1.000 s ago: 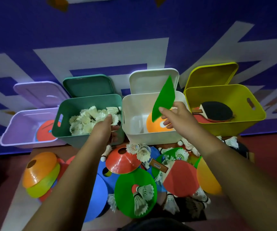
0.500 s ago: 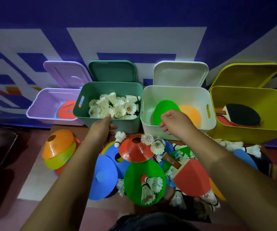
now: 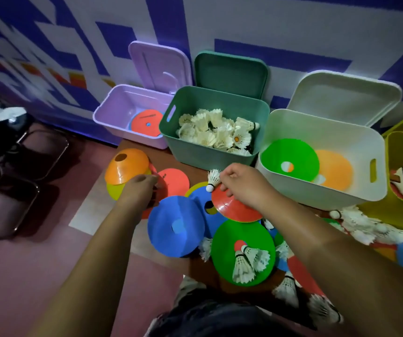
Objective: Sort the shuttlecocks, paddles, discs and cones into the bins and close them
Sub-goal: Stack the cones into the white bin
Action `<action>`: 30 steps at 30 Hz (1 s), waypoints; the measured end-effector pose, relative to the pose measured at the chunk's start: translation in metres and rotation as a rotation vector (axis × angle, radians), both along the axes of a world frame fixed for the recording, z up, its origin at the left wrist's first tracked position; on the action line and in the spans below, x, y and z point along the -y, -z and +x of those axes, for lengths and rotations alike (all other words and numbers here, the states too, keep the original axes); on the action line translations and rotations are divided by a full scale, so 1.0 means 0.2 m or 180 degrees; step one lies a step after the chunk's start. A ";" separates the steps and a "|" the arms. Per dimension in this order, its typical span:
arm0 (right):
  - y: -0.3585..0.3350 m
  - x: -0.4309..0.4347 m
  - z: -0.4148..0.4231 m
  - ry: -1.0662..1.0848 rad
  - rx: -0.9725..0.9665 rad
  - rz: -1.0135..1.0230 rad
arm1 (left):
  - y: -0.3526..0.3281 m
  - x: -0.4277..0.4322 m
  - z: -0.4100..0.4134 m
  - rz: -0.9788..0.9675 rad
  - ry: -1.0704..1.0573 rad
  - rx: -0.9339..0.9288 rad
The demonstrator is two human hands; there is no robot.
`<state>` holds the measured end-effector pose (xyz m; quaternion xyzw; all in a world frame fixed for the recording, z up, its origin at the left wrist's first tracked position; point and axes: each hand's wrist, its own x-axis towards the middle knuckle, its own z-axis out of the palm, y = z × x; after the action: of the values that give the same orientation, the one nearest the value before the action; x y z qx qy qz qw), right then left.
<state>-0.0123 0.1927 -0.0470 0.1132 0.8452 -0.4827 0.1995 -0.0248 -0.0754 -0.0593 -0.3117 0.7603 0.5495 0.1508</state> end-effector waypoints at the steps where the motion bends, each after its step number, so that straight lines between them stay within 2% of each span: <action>1: 0.01 0.04 -0.01 -0.0071 0.0018 0.0035 | 0.02 0.05 0.01 0.0005 -0.0063 0.0004; 6: 0.10 0.27 -0.06 -0.0433 0.0094 0.0154 | 0.11 0.28 0.04 -0.0024 -0.0181 0.0060; 10: 0.17 0.43 -0.11 -0.0627 0.0115 0.0314 | 0.16 0.43 0.02 -0.0377 -0.0012 0.0049; 20: 0.49 0.66 -0.25 -0.1639 0.0068 0.1376 | 0.34 0.67 -0.31 -0.2014 0.1133 -0.0343; 24: 0.57 0.72 -0.28 -0.1975 0.0038 0.1814 | 0.40 0.72 -0.46 -0.2187 0.1298 -0.0360; 30: 0.63 0.75 -0.28 -0.2125 0.0167 0.2274 | 0.48 0.75 -0.57 -0.2324 0.1544 -0.0050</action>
<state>-0.0689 0.0425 -0.1730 -0.0905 0.9428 -0.0692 0.3132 -0.1392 -0.2261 -0.1548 -0.1528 0.9570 0.1958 0.1497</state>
